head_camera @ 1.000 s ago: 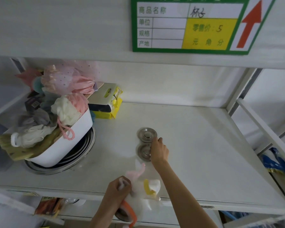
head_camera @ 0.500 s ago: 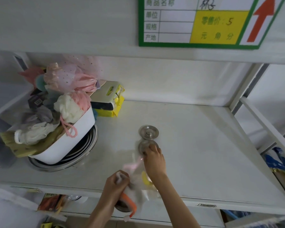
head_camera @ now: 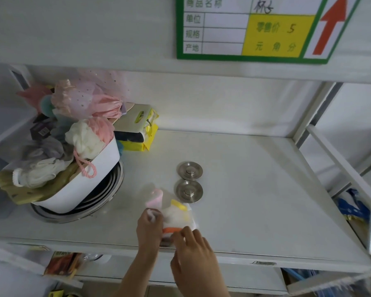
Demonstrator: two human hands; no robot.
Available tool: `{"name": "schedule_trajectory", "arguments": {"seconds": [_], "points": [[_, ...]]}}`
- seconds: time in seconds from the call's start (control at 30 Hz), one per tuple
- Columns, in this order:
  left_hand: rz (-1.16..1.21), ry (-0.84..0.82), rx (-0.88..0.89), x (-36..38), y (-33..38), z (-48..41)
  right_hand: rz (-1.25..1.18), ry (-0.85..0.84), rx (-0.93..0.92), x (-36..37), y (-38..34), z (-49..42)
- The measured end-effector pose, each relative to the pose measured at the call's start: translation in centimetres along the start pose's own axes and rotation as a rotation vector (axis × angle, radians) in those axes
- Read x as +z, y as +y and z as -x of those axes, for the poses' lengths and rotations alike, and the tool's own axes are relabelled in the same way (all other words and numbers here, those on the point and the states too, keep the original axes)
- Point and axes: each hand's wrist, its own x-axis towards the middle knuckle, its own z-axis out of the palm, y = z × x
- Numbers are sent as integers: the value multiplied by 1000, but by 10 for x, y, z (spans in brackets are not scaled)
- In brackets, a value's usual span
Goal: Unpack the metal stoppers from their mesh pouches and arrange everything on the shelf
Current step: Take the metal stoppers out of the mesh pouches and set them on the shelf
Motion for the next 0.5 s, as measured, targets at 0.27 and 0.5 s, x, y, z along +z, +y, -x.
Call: {"name": "schedule_trajectory", "arguments": {"seconds": [0.27, 0.5], "points": [[84, 12, -19, 8, -1, 4, 81, 249, -37, 34, 2, -5], [52, 5, 37, -5, -4, -4, 105, 465, -209, 35, 11, -5]]}}
